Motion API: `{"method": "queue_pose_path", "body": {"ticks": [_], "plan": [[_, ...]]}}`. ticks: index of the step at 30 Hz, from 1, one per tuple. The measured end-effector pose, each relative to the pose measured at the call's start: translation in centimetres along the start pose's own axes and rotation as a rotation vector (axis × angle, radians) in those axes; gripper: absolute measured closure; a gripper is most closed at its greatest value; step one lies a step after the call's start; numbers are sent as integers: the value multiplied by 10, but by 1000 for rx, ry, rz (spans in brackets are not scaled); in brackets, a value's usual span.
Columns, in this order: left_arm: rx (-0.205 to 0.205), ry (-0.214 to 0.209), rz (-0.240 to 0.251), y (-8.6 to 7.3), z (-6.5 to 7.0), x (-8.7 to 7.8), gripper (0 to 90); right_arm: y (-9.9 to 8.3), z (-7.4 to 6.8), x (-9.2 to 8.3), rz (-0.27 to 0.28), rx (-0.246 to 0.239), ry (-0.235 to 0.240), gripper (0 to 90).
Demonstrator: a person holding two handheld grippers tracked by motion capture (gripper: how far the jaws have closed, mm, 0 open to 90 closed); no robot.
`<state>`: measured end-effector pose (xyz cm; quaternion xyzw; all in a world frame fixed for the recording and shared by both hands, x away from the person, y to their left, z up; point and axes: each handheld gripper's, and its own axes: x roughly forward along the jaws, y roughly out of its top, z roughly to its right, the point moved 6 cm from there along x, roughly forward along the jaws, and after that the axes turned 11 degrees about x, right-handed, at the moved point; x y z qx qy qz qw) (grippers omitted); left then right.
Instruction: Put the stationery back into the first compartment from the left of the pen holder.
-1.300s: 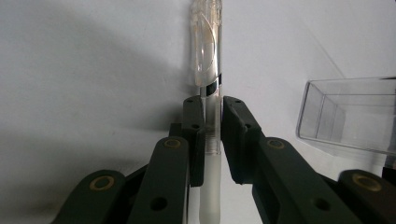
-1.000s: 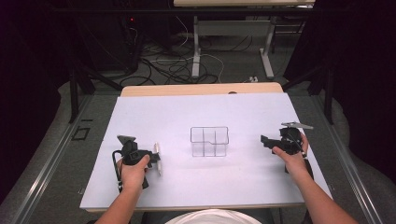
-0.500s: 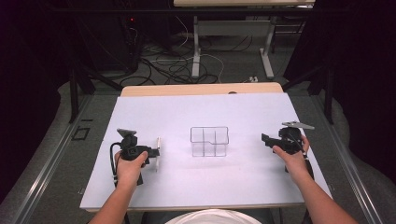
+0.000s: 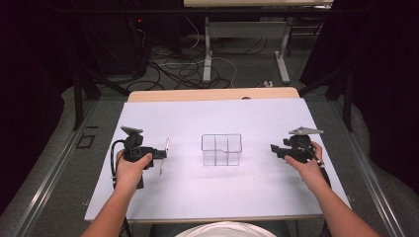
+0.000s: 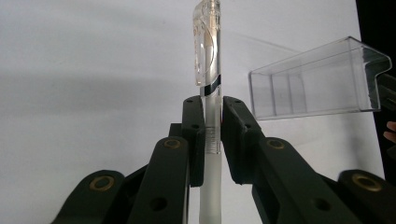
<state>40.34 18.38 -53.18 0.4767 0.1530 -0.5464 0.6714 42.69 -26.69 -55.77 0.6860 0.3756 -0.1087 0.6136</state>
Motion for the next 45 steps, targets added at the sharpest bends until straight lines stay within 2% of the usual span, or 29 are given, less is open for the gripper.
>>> {"method": "queue_pose_path", "body": {"ticks": [5,8,11,12,13,14,16,18,20,21,22,24,25,26,27,28,30,32,34,35,36,37,40,41,44,45], "plan": [[42,-7,-22,6,7,-4,796,7,-7,0,23,-126,4,370],[71,-18,-38,10,13,-7,796,11,-11,-3,26,-156,3,361],[92,-53,-59,13,22,-10,796,15,-17,-6,47,-210,18,368],[116,-52,-65,15,24,-11,796,15,-19,-7,38,-216,25,355],[102,-59,-69,17,29,-12,796,16,-21,-7,31,-230,32,354],[124,-61,-68,18,30,-13,796,17,-23,-8,26,-248,36,353],[122,-72,-73,21,38,-14,796,20,-28,-8,22,-276,37,342],[157,-72,-88,25,41,-16,796,23,-33,-8,5,-306,39,330],[169,-74,-91,29,46,-17,796,27,-39,-8,12,-345,37,317],[185,-74,-96,30,47,-18,796,29,-43,-8,15,-369,35,302],[188,-78,-94,33,50,-17,795,30,-45,-9,10,-382,22,293],[200,-79,-102,37,53,-17,796,35,-50,-9,20,-430,5,266],[197,-83,-97,38,55,-16,795,36,-53,-9,7,-459,-1,230],[224,-87,-110,40,56,-16,796,38,-54,-9,11,-482,-8,215],[213,-90,-99,41,59,-15,795,40,-57,-8,6,-504,-18,215],[229,-92,-114,43,60,-15,796,41,-58,-7,2,-520,-23,213],[234,-96,-113,46,65,-11,796,44,-63,-6,8,-563,-38,211],[252,-97,-126,49,69,-9,795,48,-67,-5,13,-610,-34,231],[264,-105,-137,51,75,-6,796,51,-72,-5,22,-673,-32,287],[286,-102,-138,52,77,-5,796,52,-75,-6,23,-700,-31,309],[276,-108,-136,53,81,-3,796,54,-78,-6,31,-731,-31,331],[301,-108,-143,54,83,-3,795,55,-81,-7,39,-759,-28,344],[306,-120,-149,57,91,-1,796,61,-90,-8,63,-837,-15,378],[321,-121,-155,58,92,0,796,63,-93,-9,68,-853,-7,390],[329,-125,-165,60,99,2,796,66,-103,-11,84,-895,40,428],[337,-129,-168,60,101,3,796,68,-106,-11,111,-908,49,432]]}}
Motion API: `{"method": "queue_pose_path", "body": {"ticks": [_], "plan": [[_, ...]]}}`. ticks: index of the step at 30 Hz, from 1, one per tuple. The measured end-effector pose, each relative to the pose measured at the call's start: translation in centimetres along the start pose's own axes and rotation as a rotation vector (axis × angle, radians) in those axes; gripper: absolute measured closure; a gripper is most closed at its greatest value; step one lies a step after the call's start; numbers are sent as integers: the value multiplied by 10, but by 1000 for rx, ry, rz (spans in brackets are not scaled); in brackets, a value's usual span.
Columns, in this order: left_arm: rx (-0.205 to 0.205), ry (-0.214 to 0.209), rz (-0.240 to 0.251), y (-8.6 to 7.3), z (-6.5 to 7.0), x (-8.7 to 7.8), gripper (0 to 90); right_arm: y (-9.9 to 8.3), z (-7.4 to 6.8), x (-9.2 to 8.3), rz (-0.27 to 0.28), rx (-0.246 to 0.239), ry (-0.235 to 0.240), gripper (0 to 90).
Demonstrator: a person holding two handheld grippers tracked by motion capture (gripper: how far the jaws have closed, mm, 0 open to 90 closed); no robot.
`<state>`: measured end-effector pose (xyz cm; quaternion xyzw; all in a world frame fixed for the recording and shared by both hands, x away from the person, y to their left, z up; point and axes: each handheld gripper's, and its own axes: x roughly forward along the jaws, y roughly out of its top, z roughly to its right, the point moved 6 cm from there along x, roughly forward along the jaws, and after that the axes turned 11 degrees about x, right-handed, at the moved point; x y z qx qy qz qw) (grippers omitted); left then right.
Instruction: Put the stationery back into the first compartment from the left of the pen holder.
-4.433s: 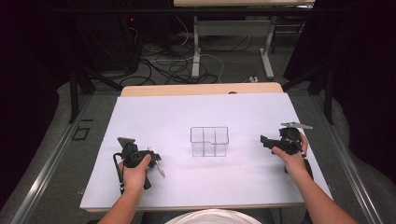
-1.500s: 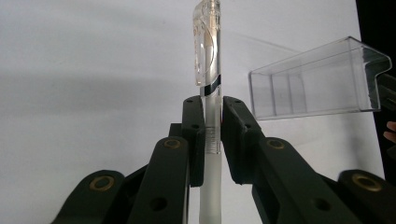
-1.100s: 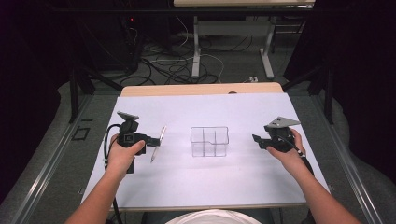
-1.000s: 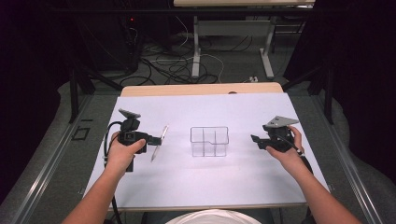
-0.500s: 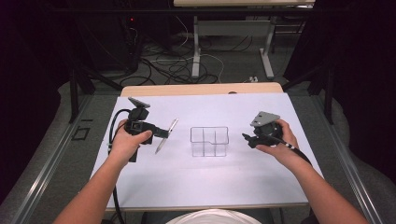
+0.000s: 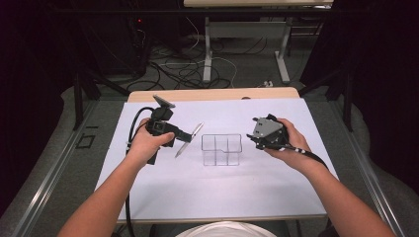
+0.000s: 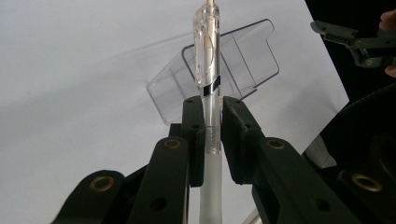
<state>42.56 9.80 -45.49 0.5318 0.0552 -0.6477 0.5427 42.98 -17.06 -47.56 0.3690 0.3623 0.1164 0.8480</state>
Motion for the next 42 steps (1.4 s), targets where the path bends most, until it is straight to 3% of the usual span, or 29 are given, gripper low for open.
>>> {"method": "queue_pose_path", "body": {"ticks": [1,5,7,11,19,26,27,29,31,33,36,39,40,42], "plan": [[-5,-2,0,1,2,1,796,3,0,-2,-14,-18,-1,432],[7,-10,-8,5,6,4,795,15,-4,-1,31,-79,12,447],[17,-15,-18,7,7,5,796,20,-7,-1,28,-112,21,447],[18,-31,-28,10,12,8,796,28,-13,-1,39,-186,5,468],[57,-46,-56,17,22,14,795,45,-30,-5,149,-330,13,566],[46,-78,-64,23,31,21,796,51,-43,-1,130,-480,19,568],[60,-85,-66,24,30,21,796,53,-44,1,150,-497,14,573],[41,-90,-64,26,33,23,796,53,-46,3,142,-530,23,579],[46,-100,-68,27,35,25,796,52,-48,4,116,-548,26,589],[54,-106,-71,29,38,28,796,52,-51,8,148,-559,14,599],[65,-118,-79,31,43,31,796,53,-55,11,145,-607,13,617],[62,-127,-83,33,47,35,796,51,-57,13,110,-625,12,632],[58,-135,-82,34,48,36,796,52,-59,15,140,-627,6,647],[61,-142,-83,35,49,38,796,52,-60,14,115,-648,0,662]]}}
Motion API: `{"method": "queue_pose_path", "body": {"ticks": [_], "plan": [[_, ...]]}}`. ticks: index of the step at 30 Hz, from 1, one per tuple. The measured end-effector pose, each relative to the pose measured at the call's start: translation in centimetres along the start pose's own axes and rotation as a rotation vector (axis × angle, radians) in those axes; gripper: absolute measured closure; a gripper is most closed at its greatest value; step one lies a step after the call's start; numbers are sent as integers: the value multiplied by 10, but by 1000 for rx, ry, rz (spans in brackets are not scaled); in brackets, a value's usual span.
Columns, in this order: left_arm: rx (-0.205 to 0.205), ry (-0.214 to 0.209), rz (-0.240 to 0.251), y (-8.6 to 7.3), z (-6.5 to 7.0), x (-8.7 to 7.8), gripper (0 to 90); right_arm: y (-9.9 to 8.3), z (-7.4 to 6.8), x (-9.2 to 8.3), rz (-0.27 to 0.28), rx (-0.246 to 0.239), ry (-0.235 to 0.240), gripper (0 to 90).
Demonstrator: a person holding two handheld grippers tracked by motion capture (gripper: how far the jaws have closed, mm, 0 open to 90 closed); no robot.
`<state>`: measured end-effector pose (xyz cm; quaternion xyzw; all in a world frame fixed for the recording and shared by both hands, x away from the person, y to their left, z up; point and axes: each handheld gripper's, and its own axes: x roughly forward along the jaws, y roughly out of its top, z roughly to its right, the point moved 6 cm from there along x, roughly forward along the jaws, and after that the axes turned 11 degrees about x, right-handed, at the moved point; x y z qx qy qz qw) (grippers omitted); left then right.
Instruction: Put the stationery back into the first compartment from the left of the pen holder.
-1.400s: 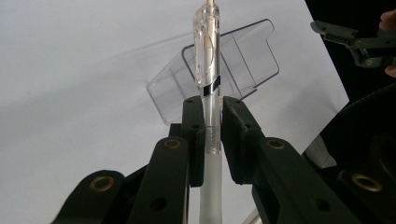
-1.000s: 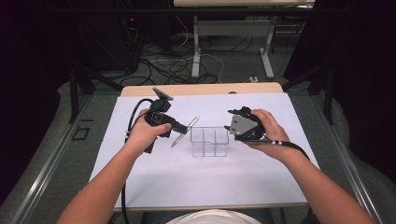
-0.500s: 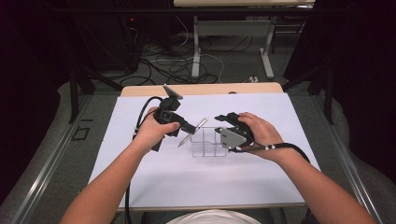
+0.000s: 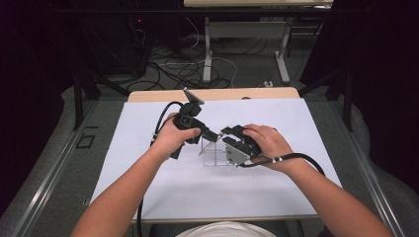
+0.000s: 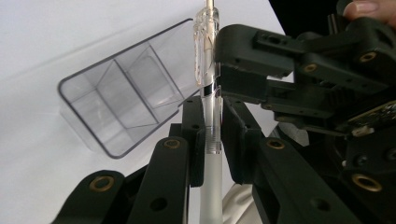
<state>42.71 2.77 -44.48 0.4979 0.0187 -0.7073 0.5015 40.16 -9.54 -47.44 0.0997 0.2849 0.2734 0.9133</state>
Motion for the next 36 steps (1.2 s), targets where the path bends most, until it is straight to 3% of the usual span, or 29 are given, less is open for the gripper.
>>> {"method": "queue_pose_path", "body": {"ticks": [5,9,12,17,20,24,30,34,36], "plan": [[-13,-17,7,3,3,3,795,0,-2,4,6,-48,-28,691],[-11,-28,7,4,5,5,795,0,-4,5,-26,-100,-31,711],[-19,-33,6,5,6,7,795,0,-5,6,-43,-134,-38,776],[-16,-26,9,4,6,7,794,1,-4,6,-62,-165,-49,793],[-11,-24,15,4,5,6,793,1,-4,7,-58,-154,-60,794],[-38,-11,42,4,4,2,747,2,-3,8,-57,-155,-62,795],[-43,67,140,2,-12,-9,599,2,-3,9,-53,-141,-68,794],[-74,125,199,-2,-27,-17,521,4,-3,9,-42,-133,-75,795],[-58,167,221,-6,-35,-21,466,5,-3,9,-29,-114,-72,794]]}}
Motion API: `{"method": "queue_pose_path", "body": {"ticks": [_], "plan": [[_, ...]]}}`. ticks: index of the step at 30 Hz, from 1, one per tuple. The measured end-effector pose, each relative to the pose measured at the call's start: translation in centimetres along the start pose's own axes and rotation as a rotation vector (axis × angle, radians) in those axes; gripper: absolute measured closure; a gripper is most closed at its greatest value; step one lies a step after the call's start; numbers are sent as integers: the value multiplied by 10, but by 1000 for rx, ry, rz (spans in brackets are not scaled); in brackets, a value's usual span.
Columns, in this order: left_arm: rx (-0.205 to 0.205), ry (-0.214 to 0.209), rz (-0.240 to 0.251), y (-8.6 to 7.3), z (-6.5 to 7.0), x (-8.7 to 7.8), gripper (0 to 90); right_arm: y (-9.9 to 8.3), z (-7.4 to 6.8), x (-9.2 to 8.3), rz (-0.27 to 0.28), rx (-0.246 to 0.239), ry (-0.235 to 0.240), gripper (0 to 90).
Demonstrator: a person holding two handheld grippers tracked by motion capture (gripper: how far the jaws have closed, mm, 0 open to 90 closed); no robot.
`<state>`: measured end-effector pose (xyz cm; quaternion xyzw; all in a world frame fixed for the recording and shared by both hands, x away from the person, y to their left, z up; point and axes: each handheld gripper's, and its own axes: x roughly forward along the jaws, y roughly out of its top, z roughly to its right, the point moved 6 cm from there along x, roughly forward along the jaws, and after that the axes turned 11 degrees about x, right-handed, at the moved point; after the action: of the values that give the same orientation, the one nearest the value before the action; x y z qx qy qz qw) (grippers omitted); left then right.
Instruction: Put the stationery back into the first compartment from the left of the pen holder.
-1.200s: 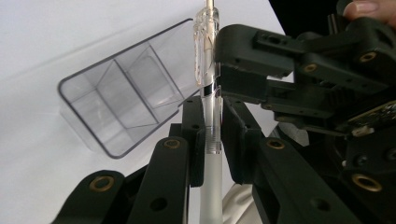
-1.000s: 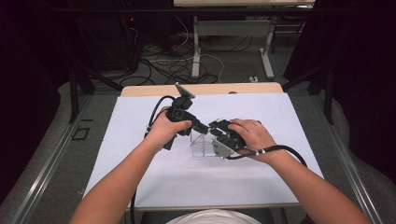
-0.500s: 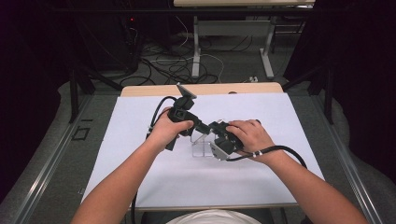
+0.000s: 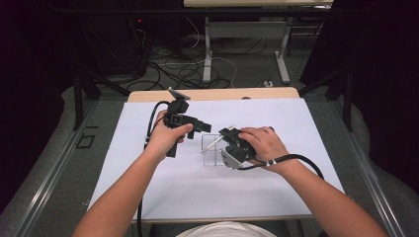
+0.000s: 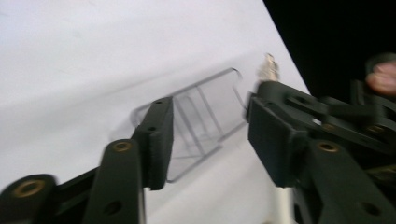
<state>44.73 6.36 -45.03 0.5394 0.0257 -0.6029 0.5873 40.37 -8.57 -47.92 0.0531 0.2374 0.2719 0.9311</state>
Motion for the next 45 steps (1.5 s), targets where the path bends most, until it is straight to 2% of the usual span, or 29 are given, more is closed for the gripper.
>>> {"method": "queue_pose_path", "body": {"ticks": [3,5,6,7,9,12,14,15,18,19,20,22,24,25,28,30,31,34,37,38,40,45], "plan": [[11,49,35,-5,-12,-2,387,2,0,1,24,49,3,794],[-1,71,53,-8,-15,-2,343,2,1,3,33,67,16,795],[25,89,60,-10,-20,-3,313,2,1,3,34,87,16,794],[23,106,73,-12,-22,-4,289,2,2,3,45,94,6,794],[40,127,83,-15,-27,-4,247,3,3,4,51,120,16,794],[82,175,72,-22,-34,-5,186,4,6,5,63,180,13,794],[109,194,83,-26,-37,-3,186,5,6,6,81,248,22,794],[131,198,78,-28,-39,-3,186,6,8,6,80,269,24,794],[156,232,41,-38,-46,1,189,9,11,7,96,342,40,794],[161,230,26,-41,-49,3,208,9,14,8,102,346,46,794],[149,231,2,-45,-50,5,233,9,15,8,109,391,47,794],[166,236,-13,-50,-54,7,254,9,19,9,134,460,55,794],[151,249,-19,-56,-57,9,227,8,21,10,147,521,67,794],[146,256,-16,-59,-59,10,219,7,22,11,160,554,68,794],[171,270,0,-64,-63,12,218,6,23,12,181,632,87,794],[176,280,13,-68,-65,12,214,6,24,14,198,714,110,794],[174,282,15,-70,-66,12,210,6,24,15,209,742,114,793],[149,290,26,-76,-70,13,192,8,26,17,250,872,149,793],[157,304,25,-80,-74,13,161,11,28,19,279,944,171,793],[155,311,34,-80,-75,13,157,12,28,19,293,982,181,794],[141,323,49,-80,-77,12,151,14,28,21,326,1038,201,794],[115,360,81,-84,-85,11,68,15,23,28,349,1151,247,793]]}}
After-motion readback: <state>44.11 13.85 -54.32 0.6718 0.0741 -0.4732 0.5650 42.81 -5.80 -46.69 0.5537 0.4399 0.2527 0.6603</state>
